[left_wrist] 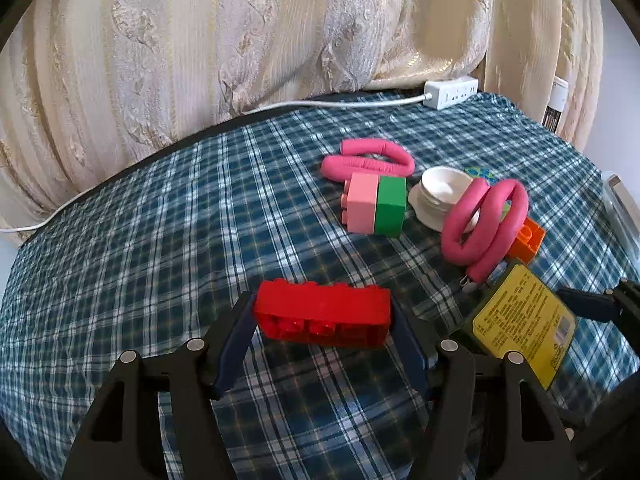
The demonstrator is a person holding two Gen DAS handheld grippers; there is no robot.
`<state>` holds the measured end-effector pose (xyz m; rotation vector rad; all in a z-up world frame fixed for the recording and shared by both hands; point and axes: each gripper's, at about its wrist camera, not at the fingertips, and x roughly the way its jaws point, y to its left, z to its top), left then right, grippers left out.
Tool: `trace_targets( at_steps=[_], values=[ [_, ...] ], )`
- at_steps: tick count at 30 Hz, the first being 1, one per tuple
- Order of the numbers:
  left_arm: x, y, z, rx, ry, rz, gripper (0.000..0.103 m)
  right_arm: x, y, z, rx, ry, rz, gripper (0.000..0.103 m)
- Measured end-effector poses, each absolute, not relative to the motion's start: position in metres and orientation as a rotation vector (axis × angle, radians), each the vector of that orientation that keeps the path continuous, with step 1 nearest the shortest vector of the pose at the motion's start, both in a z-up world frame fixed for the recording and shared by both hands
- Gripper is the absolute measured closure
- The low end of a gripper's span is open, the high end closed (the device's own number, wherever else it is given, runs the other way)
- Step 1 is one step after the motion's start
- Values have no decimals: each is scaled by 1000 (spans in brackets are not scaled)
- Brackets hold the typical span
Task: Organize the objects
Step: 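Grasp the red brick with the left gripper while the right grasps the tea box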
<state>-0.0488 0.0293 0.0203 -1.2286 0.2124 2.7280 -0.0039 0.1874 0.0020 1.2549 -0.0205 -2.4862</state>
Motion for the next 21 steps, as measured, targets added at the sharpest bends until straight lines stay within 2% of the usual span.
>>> trace_targets(
  at_steps=[7, 9, 13, 21],
  values=[
    [-48, 30, 19, -1229, 217, 2726, 36, -4, 191, 3, 1246, -44, -2498, 8],
    [-48, 30, 19, -1225, 220, 2727, 36, -3, 191, 4, 1239, -39, -2501, 12],
    [-48, 31, 19, -1213, 224, 2735, 36, 0, 187, 4, 1225, 9, -2519, 30],
    [-45, 34, 23, -1193, 235, 2743, 36, 8, 192, 9, 1204, -2, -2550, 32]
  ],
)
